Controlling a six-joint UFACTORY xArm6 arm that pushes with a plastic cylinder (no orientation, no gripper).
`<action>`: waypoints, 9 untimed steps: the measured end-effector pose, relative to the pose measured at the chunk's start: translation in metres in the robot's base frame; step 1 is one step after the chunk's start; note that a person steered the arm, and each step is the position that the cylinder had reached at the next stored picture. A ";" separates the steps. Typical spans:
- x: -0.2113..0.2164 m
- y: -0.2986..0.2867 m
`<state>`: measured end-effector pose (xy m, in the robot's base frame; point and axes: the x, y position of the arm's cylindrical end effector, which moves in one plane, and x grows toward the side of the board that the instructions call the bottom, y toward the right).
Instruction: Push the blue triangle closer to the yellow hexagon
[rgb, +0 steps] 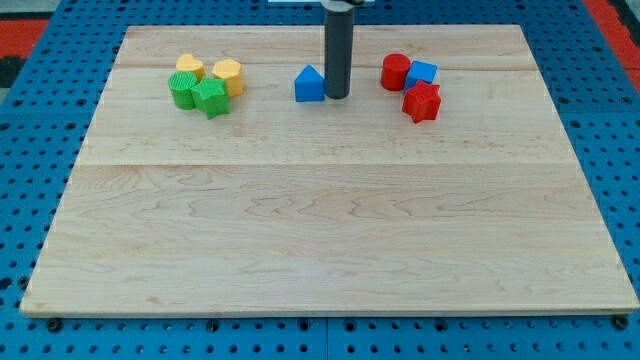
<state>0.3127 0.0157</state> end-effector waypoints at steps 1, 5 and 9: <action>-0.028 -0.007; -0.010 -0.031; -0.040 -0.059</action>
<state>0.2731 -0.0434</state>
